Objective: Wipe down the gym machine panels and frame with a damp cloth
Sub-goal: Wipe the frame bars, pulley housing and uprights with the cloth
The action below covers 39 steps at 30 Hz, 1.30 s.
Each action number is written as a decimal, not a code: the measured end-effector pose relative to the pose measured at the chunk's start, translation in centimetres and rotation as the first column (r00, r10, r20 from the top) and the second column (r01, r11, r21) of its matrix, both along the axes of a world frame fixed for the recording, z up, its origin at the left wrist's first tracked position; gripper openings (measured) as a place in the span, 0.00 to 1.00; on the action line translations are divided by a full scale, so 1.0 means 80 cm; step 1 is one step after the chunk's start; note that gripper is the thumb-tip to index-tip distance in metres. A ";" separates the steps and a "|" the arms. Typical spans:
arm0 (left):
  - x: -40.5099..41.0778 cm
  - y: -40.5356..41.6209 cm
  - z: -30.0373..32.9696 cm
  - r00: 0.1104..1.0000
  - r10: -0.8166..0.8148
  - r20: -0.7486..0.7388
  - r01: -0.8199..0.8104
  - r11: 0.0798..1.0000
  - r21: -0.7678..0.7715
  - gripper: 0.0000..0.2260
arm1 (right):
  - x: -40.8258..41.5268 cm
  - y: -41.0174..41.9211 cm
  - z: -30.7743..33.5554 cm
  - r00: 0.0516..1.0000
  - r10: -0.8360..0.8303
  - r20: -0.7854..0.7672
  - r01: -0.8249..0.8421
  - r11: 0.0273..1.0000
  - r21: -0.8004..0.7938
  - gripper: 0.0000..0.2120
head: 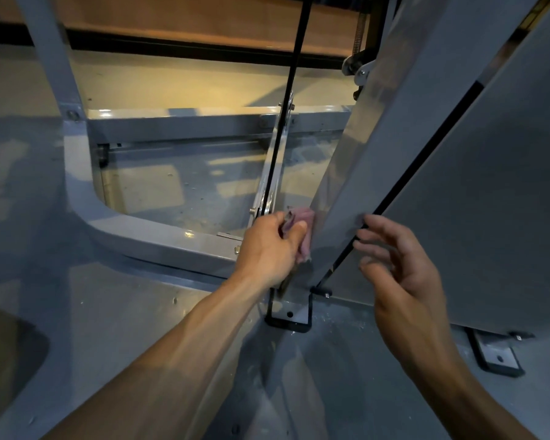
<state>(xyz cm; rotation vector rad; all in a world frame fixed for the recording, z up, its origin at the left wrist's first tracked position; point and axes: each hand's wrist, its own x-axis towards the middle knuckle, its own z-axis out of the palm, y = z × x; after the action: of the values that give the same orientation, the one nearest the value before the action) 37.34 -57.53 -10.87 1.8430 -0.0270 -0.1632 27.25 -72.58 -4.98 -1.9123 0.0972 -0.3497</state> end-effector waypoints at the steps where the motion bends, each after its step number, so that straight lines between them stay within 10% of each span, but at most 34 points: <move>1: -0.004 0.001 -0.006 0.999 -0.017 -0.044 0.020 0.996 0.089 0.08 | 0.000 0.000 0.000 1.000 0.003 0.002 -0.003 1.000 -0.006 0.25; 5: -0.018 -0.005 -0.029 0.972 -0.023 -0.234 0.064 0.983 0.171 0.10 | -0.003 -0.003 0.005 1.000 0.014 0.002 -0.014 1.000 -0.004 0.25; 12: -0.014 -0.008 0.066 0.974 0.031 0.225 -0.029 1.000 -0.009 0.08 | -0.007 -0.001 0.006 0.999 0.010 0.030 -0.011 1.000 0.005 0.25; 18: -0.026 -0.010 0.026 0.998 0.065 -0.027 -0.064 0.998 0.009 0.08 | -0.008 0.008 0.025 0.995 0.008 0.097 -0.008 1.000 0.003 0.23; 24: -0.030 -0.013 0.142 0.890 0.106 0.443 -0.004 0.974 -0.225 0.10 | -0.009 0.013 0.036 0.993 -0.004 0.121 0.003 1.000 0.001 0.23; 31: -0.032 -0.007 0.074 0.994 0.073 0.077 -0.067 0.995 -0.076 0.12 | -0.003 0.013 0.070 0.984 -0.041 0.175 0.052 0.997 -0.058 0.25; 36: -0.026 -0.014 0.170 0.847 0.162 0.507 -0.092 0.983 -0.160 0.08 | 0.002 0.017 0.093 0.943 -0.030 0.332 0.128 0.952 -0.278 0.26; 39: -0.024 -0.014 0.141 0.873 0.139 0.468 -0.083 0.987 -0.139 0.07 | 0.005 0.019 0.102 0.910 0.020 0.414 0.178 0.883 -0.435 0.25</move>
<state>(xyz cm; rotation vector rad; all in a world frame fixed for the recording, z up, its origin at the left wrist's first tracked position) 35.44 -58.62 0.40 1.7234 -0.2688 0.3728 27.66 -71.10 3.17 -2.2659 -0.2064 -0.8912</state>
